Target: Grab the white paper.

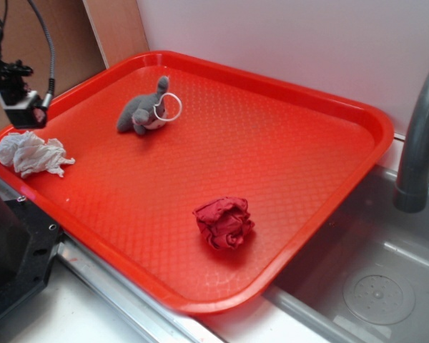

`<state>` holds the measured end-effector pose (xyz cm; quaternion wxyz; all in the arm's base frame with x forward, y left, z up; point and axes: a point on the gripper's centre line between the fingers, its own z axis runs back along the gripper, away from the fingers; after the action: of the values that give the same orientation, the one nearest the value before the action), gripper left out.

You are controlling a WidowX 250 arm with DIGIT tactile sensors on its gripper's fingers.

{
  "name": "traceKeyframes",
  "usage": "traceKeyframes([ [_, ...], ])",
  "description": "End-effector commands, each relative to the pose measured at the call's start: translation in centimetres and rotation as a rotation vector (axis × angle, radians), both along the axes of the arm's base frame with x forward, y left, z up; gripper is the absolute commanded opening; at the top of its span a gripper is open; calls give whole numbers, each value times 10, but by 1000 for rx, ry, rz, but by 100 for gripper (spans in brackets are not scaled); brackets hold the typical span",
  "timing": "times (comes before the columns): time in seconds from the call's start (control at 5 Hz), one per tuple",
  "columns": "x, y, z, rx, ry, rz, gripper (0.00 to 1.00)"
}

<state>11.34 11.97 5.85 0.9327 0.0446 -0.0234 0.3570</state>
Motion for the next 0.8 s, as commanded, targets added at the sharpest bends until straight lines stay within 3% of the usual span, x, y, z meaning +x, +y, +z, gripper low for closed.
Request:
traceKeyframes([
  [0.0, 8, 7, -27, -35, 23, 6, 100],
  [0.2, 10, -6, -36, -50, 56, -29, 83],
  [0.4, 11, -10, -36, -39, 40, -83, 0],
  [0.6, 14, -16, -31, -59, 17, -176, 0],
])
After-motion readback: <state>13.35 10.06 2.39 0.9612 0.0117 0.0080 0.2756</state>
